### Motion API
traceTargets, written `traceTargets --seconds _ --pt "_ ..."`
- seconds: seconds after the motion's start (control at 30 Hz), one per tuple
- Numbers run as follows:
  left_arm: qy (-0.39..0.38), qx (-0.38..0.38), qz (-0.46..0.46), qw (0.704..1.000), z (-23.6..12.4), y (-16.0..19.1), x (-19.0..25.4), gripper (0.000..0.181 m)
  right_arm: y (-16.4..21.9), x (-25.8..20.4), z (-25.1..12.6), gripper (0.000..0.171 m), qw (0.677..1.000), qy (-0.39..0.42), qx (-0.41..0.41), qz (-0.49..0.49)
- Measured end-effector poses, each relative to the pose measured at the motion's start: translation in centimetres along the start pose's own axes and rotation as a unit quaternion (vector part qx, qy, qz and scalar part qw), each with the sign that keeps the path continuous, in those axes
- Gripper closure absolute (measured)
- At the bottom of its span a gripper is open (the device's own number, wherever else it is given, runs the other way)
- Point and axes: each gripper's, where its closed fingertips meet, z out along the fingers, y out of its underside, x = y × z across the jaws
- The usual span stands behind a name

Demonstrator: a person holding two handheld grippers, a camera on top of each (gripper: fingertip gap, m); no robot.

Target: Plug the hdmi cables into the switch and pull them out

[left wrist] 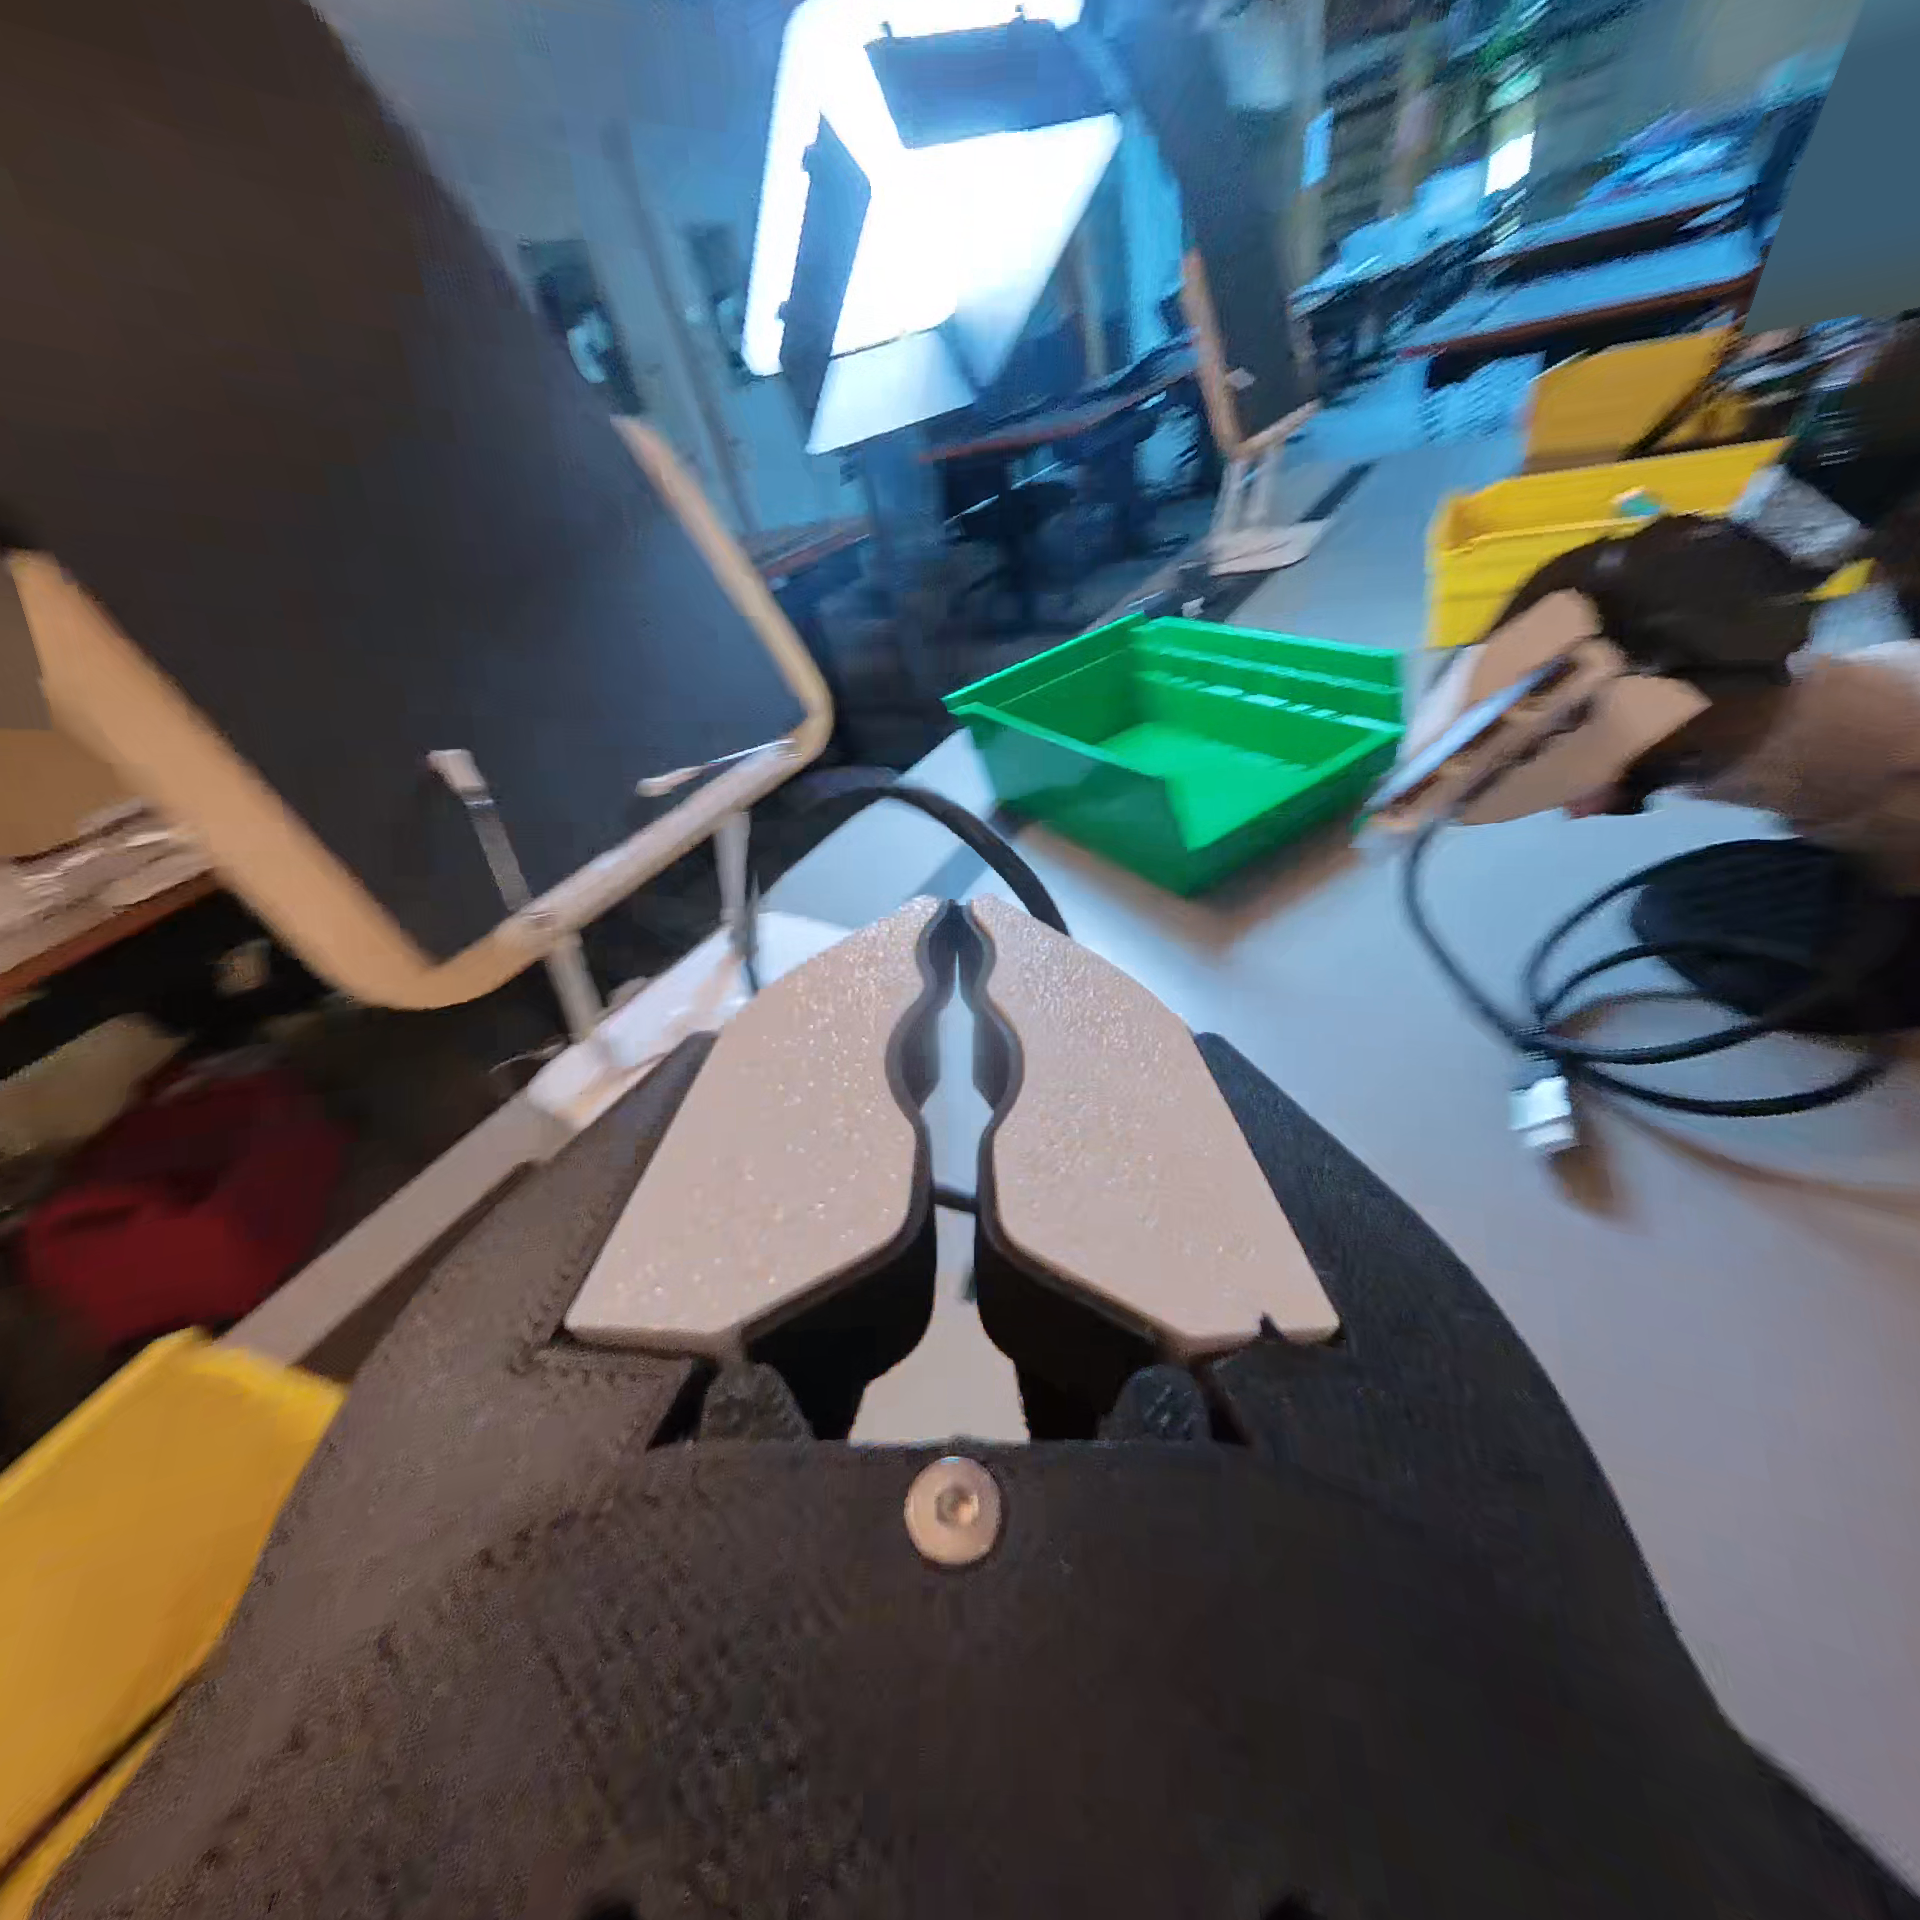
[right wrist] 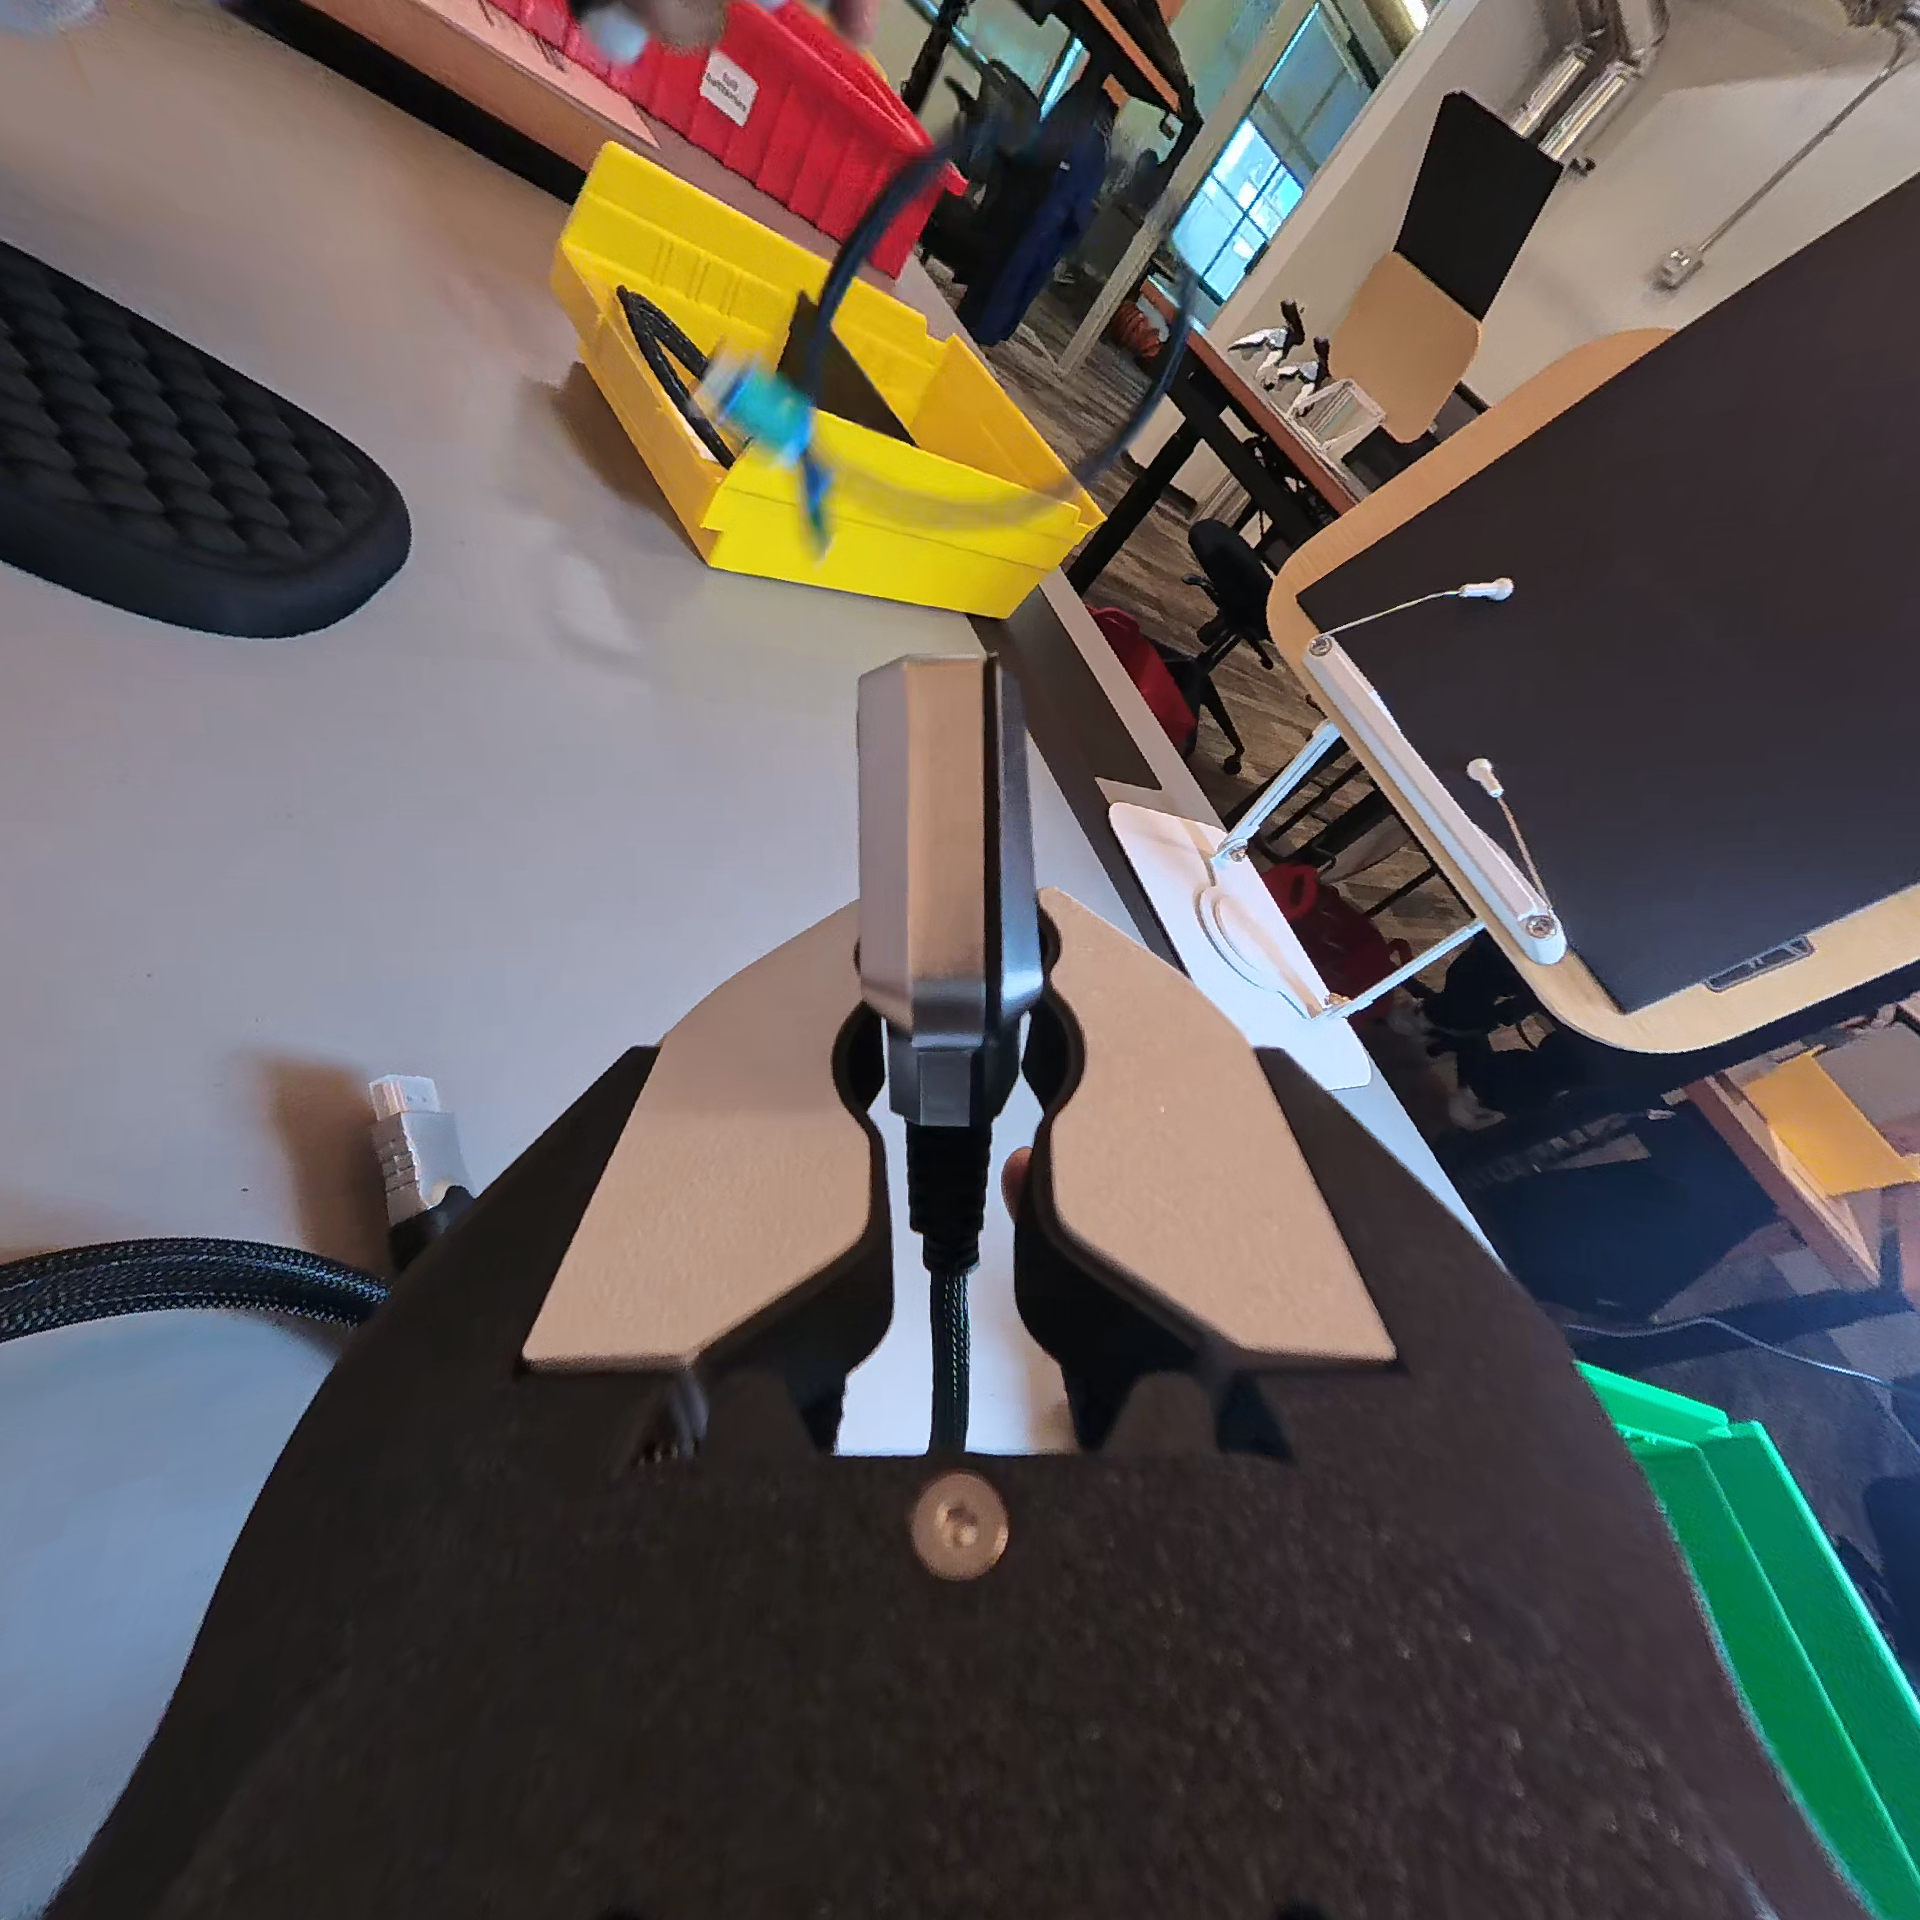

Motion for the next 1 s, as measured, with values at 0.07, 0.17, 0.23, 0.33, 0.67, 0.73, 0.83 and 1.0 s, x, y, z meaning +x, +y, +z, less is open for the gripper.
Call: traceTargets --seconds 0.07,0.17,0.23,0.33,0.67,0.73,0.83,1.0 --pt "0.049 0.008 -0.026 0.998 1.9 1.7 3.7 0.181 0.1 0.2 -0.1 0.149 1.0 0.004 0.002 0.006" --pt "0.091 -0.046 -0.035 0.994 4.6 6.5 7.5 0.181 0.6 0.5 0.0 0.149 1.0 0.006 -0.003 0.015" --pt "0.116 -0.1 -0.022 0.988 5.8 9.9 9.4 0.181 1.0 0.8 0.0 0.149 1.0 0.009 -0.005 0.021" --pt "0.13 -0.147 -0.021 0.98 7.2 13.0 11.5 0.181 1.3 1.3 -0.2 0.149 1.0 0.014 -0.009 0.027" --pt "0.313 -0.266 0.228 0.883 11.1 17.7 20.9 0.14 1.5 2.5 -1.0 0.149 0.998 0.023 0.005 0.053" --pt "0.337 -0.294 0.267 0.854 12.0 19.0 21.5 0.142 1.6 2.6 -1.1 0.149 0.998 0.025 0.006 0.056" --pt "0.332 -0.356 0.275 0.829 12.5 20.4 21.1 0.167 1.9 2.8 -1.4 0.149 0.998 0.032 0.001 0.054" --pt "0.172 -0.461 0.12 0.862 10.6 19.8 17.6 0.169 2.4 3.7 -2.0 0.149 0.997 0.042 0.002 0.068"
